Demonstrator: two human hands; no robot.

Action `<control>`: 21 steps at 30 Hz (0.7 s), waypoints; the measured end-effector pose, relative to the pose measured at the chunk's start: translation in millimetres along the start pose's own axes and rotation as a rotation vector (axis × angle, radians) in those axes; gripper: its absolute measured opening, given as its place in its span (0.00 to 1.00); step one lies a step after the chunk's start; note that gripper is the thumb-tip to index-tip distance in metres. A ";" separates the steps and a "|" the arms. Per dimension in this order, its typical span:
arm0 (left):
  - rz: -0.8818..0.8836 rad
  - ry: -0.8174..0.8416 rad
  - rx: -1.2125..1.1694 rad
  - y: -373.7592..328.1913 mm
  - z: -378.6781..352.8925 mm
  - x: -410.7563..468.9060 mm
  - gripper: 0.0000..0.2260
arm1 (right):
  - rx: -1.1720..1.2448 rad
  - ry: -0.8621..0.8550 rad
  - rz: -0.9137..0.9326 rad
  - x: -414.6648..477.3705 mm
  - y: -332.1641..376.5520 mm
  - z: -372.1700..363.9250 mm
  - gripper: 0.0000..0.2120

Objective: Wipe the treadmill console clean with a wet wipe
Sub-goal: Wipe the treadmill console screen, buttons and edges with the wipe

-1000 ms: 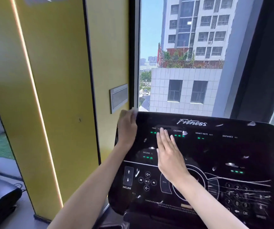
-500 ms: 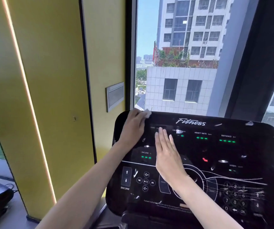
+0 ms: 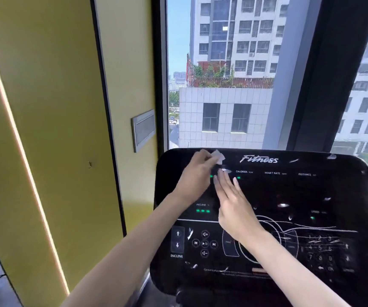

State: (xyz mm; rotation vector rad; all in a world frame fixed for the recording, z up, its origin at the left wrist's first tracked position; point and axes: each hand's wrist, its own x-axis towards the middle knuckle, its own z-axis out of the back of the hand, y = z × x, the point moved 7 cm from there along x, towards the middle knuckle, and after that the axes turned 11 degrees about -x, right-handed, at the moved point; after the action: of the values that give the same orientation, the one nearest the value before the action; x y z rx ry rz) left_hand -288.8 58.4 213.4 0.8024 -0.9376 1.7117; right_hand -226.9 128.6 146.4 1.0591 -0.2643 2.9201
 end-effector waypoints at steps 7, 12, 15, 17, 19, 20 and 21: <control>0.114 -0.131 -0.077 1.9 2.9 5.9 0.14 | 0.052 0.006 -0.001 0.0 0.1 4.2 0.37; 0.318 -0.304 -0.168 30.1 11.7 4.6 0.11 | 0.063 0.004 -0.016 0.6 -0.3 4.7 0.37; 0.165 -0.129 -0.176 1.6 -2.8 7.2 0.13 | 0.067 -0.008 -0.017 0.8 -0.7 5.7 0.37; 0.058 -0.033 -0.161 -3.9 -9.2 8.4 0.12 | 0.075 -0.007 -0.005 1.1 -1.2 7.0 0.37; 0.271 -0.216 -0.167 22.2 3.2 10.4 0.08 | 0.076 0.000 0.012 1.9 -2.5 7.8 0.37; 0.380 -0.331 -0.186 31.9 9.9 6.8 0.09 | 0.076 0.010 0.023 2.0 -3.0 7.3 0.37; 0.415 -0.385 -0.197 30.6 12.1 4.7 0.09 | 0.078 0.020 0.037 1.8 -3.7 6.8 0.37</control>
State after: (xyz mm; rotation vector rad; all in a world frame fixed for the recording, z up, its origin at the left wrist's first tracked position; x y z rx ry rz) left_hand -318.3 43.3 216.5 0.8641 -1.6013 1.8042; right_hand -223.7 131.0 153.3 1.0455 -0.1726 2.9954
